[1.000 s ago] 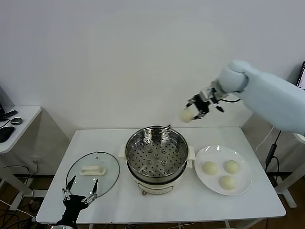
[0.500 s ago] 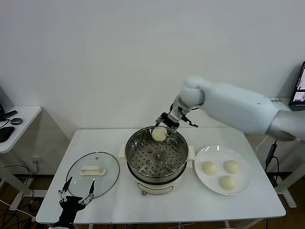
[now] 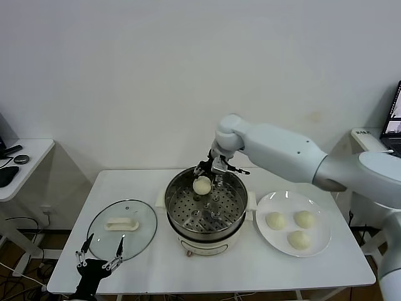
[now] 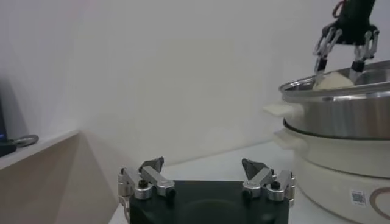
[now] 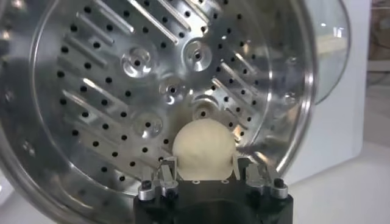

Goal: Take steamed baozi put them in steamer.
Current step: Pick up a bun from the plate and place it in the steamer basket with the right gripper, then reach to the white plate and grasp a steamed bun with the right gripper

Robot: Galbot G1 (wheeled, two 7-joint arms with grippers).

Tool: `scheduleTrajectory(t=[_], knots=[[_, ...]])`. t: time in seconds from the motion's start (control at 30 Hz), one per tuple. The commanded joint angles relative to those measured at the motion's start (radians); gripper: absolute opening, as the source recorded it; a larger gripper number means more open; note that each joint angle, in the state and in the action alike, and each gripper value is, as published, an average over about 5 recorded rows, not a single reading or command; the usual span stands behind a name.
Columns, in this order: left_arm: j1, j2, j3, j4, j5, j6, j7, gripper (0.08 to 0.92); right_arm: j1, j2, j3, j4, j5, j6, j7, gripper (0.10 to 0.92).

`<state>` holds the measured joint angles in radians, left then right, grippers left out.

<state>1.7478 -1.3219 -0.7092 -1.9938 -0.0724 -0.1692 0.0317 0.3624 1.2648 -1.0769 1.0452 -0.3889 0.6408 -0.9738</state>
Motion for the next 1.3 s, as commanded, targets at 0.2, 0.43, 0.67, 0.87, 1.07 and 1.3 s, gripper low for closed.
scheduleTrajectory(t=[0.2, 0.43, 0.67, 0.87, 1.07, 1.3], knots=[[-0.005, -0.003, -0.001, 0.006, -0.001, -0.002, -0.001, 0.823, -0.015, 0.000, 0.021, -0.009, -0.042, 0.061, 0.037, 0.708], [-0.013, -0.005, -0.003, 0.019, -0.016, -0.007, -0.001, 0.823, 0.188, -0.172, -0.090, 0.218, 0.398, -0.262, -0.039, 0.820], [-0.017, 0.018, -0.015, 0.011, -0.067, 0.001, -0.002, 0.823, 0.369, -0.398, -0.229, 0.369, 0.575, -0.537, 0.037, 0.823], [-0.032, 0.043, -0.017, -0.002, -0.085, 0.016, -0.002, 0.823, 0.437, -0.588, -0.325, 0.528, 0.652, -0.830, 0.029, 0.823], [-0.046, 0.068, -0.016, 0.006, -0.080, 0.008, 0.002, 0.823, 0.367, -0.757, -0.298, 0.662, 0.674, -1.100, -0.049, 0.823], [-0.056, 0.082, -0.017, 0.007, -0.079, 0.002, 0.005, 0.823, 0.105, -0.836, -0.137, 0.606, 0.549, -0.989, -0.090, 0.823]])
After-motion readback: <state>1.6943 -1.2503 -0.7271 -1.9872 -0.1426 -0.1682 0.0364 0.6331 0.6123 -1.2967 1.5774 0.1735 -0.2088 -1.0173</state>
